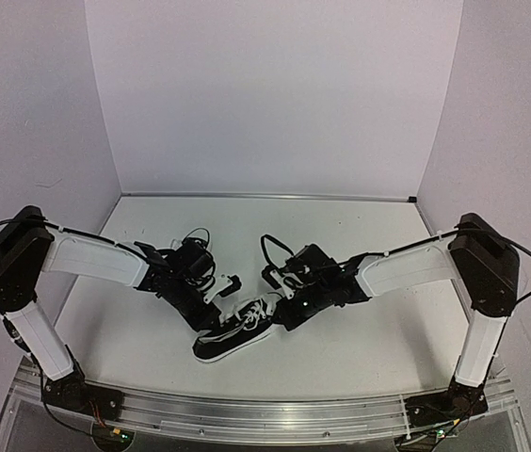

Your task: Tie the shoes

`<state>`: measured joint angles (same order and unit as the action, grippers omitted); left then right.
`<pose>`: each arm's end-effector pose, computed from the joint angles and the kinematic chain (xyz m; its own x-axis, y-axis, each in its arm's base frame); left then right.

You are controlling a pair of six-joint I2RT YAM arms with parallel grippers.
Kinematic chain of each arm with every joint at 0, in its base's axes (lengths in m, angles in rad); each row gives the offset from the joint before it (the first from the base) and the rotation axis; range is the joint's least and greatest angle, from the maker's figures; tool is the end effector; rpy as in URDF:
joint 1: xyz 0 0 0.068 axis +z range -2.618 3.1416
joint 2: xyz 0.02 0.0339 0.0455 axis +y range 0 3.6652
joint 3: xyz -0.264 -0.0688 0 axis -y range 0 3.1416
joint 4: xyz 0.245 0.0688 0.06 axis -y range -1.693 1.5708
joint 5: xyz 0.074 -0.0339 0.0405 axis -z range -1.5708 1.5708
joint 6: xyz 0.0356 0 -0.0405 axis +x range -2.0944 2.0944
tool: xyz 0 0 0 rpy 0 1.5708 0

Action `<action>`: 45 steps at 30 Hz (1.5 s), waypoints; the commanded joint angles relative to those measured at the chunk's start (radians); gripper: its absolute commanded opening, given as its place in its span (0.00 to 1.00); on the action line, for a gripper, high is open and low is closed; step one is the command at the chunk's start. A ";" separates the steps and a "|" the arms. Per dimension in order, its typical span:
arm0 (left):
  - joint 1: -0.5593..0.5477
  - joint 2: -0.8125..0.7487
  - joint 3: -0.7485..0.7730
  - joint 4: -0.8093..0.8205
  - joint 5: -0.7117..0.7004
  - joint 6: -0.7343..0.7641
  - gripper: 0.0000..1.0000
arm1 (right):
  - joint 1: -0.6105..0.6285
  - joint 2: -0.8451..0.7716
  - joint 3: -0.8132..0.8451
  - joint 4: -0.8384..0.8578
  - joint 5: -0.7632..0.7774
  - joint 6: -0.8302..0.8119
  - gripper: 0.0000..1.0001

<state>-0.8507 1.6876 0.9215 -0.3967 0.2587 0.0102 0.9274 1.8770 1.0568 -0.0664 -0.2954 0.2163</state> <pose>0.1989 -0.2405 0.1496 -0.5972 0.6957 -0.3991 0.7998 0.5541 -0.2308 0.2190 0.3093 0.1432 -0.6420 -0.5140 -0.5689 -0.7556 0.5498 0.3560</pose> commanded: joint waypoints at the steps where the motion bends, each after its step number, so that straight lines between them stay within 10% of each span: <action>1: -0.047 0.009 -0.011 0.127 0.100 -0.070 0.00 | -0.022 0.077 0.095 0.057 0.032 -0.021 0.00; 15: -0.020 -0.045 -0.048 0.176 -0.043 -0.128 0.00 | -0.049 -0.117 -0.059 0.005 -0.073 0.017 0.00; 45: -0.041 0.217 0.141 0.338 -0.034 -0.197 0.00 | -0.088 0.107 0.079 0.104 -0.001 0.017 0.00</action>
<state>-0.8732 1.8672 0.9974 -0.1130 0.1700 -0.1856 0.9009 1.9552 1.0617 -0.0187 -0.4255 0.2759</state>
